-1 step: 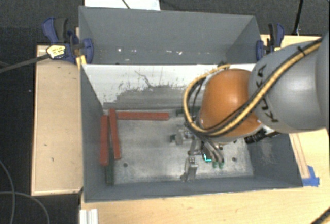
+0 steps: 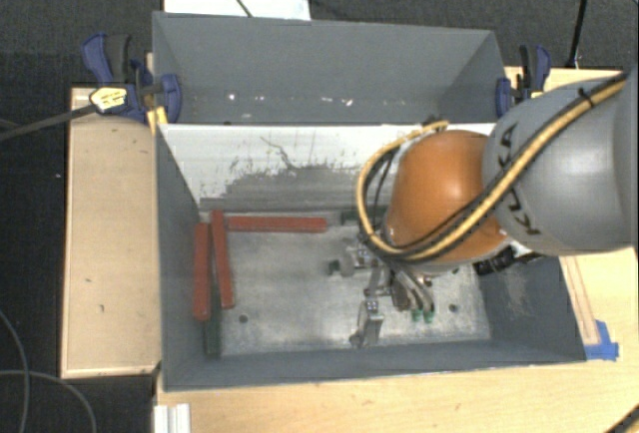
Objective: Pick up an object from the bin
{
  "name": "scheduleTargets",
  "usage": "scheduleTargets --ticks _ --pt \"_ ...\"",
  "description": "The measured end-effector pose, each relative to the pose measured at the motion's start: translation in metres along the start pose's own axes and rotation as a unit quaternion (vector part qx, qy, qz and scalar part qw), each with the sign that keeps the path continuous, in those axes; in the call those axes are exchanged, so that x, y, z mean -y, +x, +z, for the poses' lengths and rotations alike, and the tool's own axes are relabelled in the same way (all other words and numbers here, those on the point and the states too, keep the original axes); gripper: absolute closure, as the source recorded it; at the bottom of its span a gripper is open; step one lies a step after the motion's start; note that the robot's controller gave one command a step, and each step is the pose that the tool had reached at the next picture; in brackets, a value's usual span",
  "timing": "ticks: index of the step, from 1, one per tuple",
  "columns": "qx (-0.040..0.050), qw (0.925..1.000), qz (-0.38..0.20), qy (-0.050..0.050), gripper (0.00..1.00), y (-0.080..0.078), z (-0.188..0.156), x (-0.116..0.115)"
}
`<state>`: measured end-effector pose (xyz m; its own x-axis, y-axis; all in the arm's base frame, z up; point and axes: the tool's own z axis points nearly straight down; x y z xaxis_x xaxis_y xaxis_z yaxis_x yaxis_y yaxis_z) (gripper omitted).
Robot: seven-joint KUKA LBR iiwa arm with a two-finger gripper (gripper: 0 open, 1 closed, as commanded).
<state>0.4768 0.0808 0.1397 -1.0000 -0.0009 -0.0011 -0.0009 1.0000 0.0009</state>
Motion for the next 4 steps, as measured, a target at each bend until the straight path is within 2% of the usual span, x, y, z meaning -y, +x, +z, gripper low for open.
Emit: scheduleTargets --ticks 1,2,3,4 --pt "0.0027 0.9968 -0.08 0.0 0.0 -0.006 0.023 0.005" --pt "0.0003 0.9872 -0.159 0.0 0.0 -0.004 0.047 0.007" --pt "0.0011 0.9891 -0.147 0.0 0.0 -0.006 0.048 -0.027" --pt "0.0002 0.9868 -0.162 0.0 0.0 -0.026 0.038 -0.033"
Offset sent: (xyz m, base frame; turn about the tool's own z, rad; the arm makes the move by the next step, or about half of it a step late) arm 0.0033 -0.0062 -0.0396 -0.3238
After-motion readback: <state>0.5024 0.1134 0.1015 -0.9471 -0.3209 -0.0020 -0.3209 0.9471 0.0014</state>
